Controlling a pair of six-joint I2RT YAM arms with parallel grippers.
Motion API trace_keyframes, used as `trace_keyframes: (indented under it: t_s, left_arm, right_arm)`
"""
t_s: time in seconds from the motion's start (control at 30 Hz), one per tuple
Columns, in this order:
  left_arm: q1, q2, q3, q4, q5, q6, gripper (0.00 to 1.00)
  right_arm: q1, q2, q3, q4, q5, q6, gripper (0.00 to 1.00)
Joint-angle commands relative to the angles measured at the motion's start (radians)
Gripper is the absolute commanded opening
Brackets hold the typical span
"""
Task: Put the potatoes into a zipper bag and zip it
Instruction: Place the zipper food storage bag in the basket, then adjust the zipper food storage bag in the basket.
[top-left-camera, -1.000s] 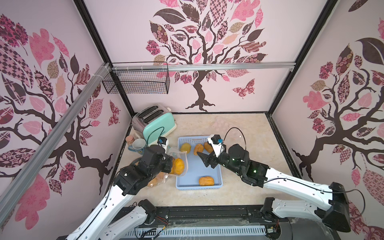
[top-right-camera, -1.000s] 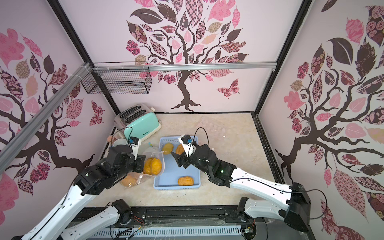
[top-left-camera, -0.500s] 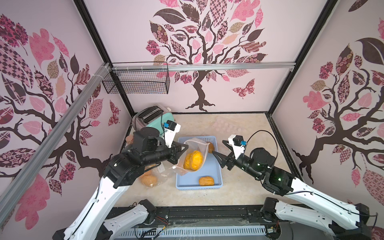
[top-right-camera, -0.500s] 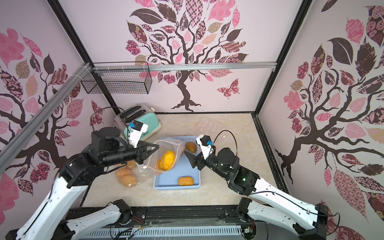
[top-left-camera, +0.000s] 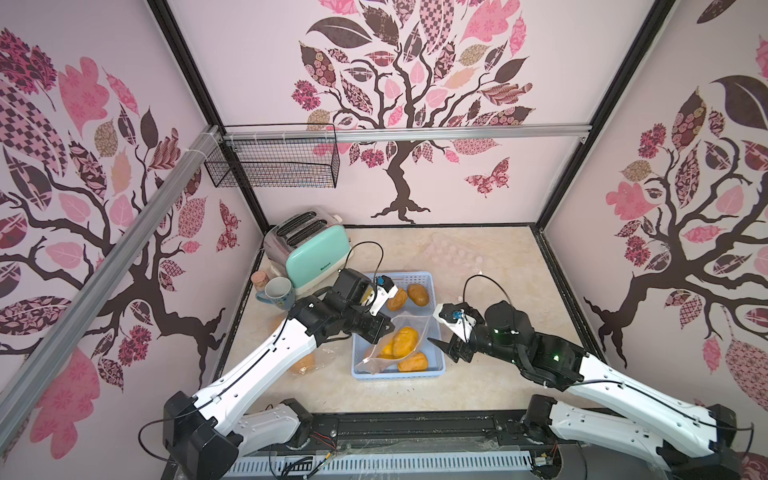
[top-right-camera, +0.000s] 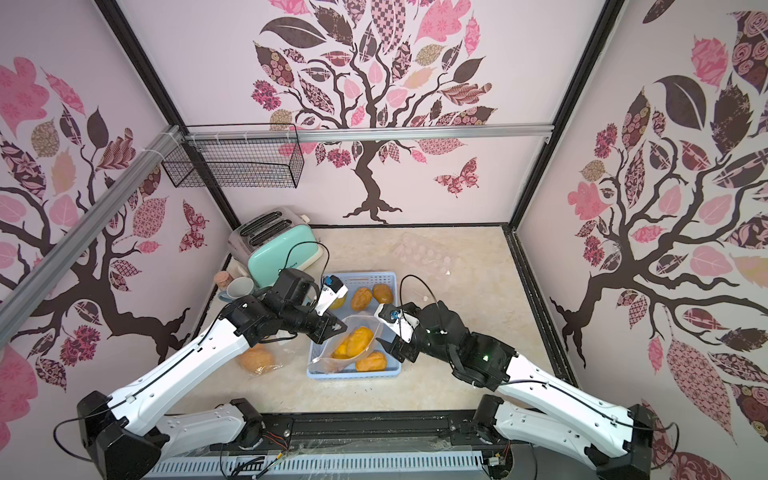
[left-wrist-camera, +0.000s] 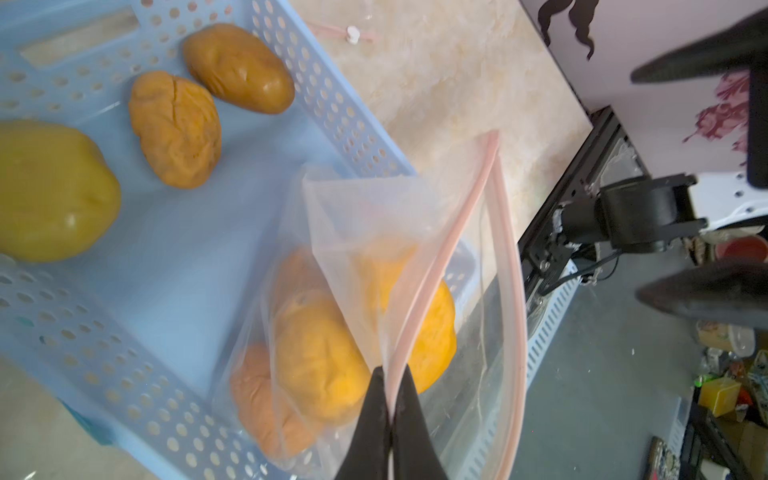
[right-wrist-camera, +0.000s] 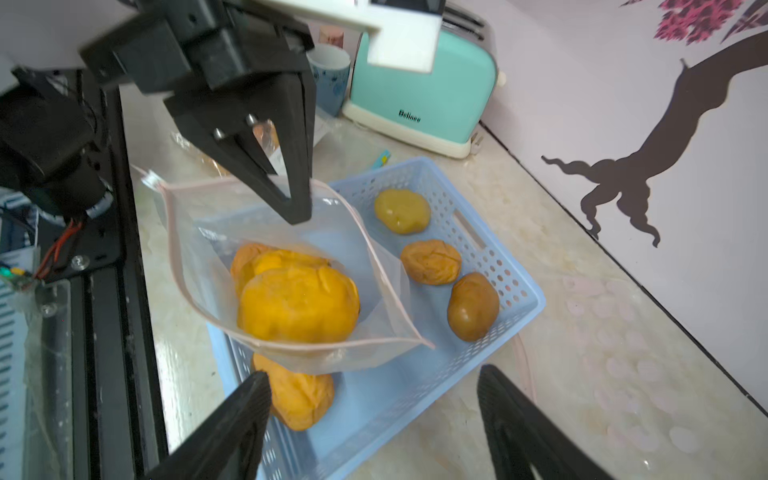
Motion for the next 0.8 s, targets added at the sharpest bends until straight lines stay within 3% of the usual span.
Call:
trace_keyframes:
  t_s: [0.0, 0.2, 0.4, 0.53, 0.6, 0.67, 0.77]
  left_arm:
    - [-0.006, -0.065, -0.082, 0.053, -0.004, 0.077, 0.00]
    - [-0.006, -0.152, -0.143, 0.094, -0.029, 0.107, 0.00]
    - [-0.008, -0.150, -0.138, 0.079, 0.008, 0.144, 0.00]
    - [-0.011, -0.159, -0.140, 0.083, 0.015, 0.144, 0.00]
    - [-0.011, -0.161, -0.146, 0.083, 0.001, 0.145, 0.00]
    - [-0.011, -0.161, -0.148, 0.082, -0.003, 0.145, 0.00]
    - [-0.013, -0.162, -0.152, 0.086, -0.005, 0.143, 0.00]
  right_arm:
    - [0.001, 0.039, 0.022, -0.098, 0.021, -0.134, 0.84]
    - [0.001, 0.085, 0.031, -0.096, 0.006, -0.303, 0.88]
    - [0.001, 0.171, 0.099, -0.133, -0.116, -0.501, 0.89]
    - [0.000, 0.223, 0.133, -0.147, -0.205, -0.517, 0.86]
    - [0.000, 0.234, 0.126, -0.123, -0.218, -0.518, 0.82]
    - [0.000, 0.250, 0.138, -0.144, -0.242, -0.518, 0.63]
    - [0.001, 0.253, 0.137, -0.143, -0.225, -0.511, 0.44]
